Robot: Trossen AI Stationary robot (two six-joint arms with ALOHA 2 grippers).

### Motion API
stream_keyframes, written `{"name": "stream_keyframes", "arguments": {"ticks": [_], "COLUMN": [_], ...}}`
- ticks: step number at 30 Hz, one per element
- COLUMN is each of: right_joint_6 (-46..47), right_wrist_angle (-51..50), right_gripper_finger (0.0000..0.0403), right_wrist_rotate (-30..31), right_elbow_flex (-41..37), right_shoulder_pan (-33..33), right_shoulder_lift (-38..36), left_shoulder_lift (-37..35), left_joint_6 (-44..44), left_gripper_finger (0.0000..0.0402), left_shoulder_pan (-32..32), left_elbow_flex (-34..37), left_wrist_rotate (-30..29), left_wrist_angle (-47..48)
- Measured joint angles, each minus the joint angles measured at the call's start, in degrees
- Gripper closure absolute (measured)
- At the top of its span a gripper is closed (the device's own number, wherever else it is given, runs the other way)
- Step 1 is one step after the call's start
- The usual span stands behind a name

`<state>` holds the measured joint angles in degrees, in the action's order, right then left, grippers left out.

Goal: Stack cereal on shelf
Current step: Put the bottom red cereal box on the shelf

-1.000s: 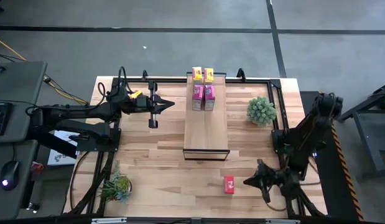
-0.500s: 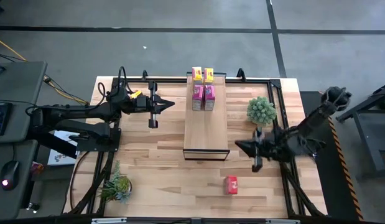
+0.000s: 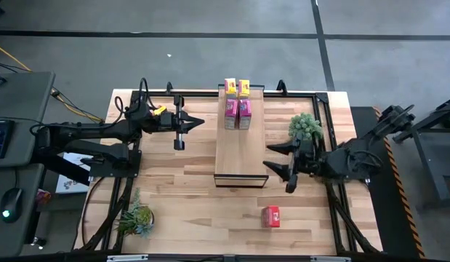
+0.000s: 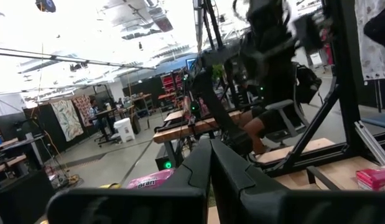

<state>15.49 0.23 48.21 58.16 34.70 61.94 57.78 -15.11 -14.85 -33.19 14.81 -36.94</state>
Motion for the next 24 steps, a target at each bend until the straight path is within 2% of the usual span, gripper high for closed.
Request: {"name": "stream_keyframes", "arguments": {"ticks": [2, 5, 9, 12, 16, 21, 24], "right_joint_6": [8.07, 26.46, 54.94, 72.03, 79.4, 90.37, 93.85], "right_wrist_angle": [-15.02, -40.77, -73.0, -90.35, -87.02, -90.36, -90.23], "right_gripper_finger": [0.0123, 0.0109, 0.0106, 0.0106, 0.0106, 0.0106, 0.0107], "right_wrist_rotate": [0.77, -0.93, -9.63, -18.54, -32.91, -42.73, -45.01], "right_elbow_flex": [9.8, 25.34, 44.51, 55.05, 60.33, 64.18, 64.03], "right_shoulder_pan": [-0.31, -0.62, -1.92, -2.5, -3.34, -2.89, -2.16], "right_shoulder_lift": [3.56, 10.19, 21.68, 30.81, 38.26, 45.75, 47.96], "left_shoulder_lift": [0.0, 0.0, 0.0, 0.0, 0.0, -0.02, -0.02], "left_joint_6": [0.0, 0.0, -0.02, -0.02, -0.03, 0.21, 1.46], "left_gripper_finger": [0.0402, 0.0401, 0.0402, 0.0401, 0.0401, 0.0402, 0.0402], "left_shoulder_pan": [0.0, 0.02, 0.0, 0.01, 0.01, 0.02, 0.04], "left_elbow_flex": [0.0, 0.0, 0.0, 0.0, 0.0, 0.0, 0.04], "left_wrist_rotate": [0.0, 0.0, 0.0, 0.0, 0.0, 0.0, 0.02], "left_wrist_angle": [-0.37, -0.52, -0.69, -0.7, -0.25, 0.49, 1.29]}}
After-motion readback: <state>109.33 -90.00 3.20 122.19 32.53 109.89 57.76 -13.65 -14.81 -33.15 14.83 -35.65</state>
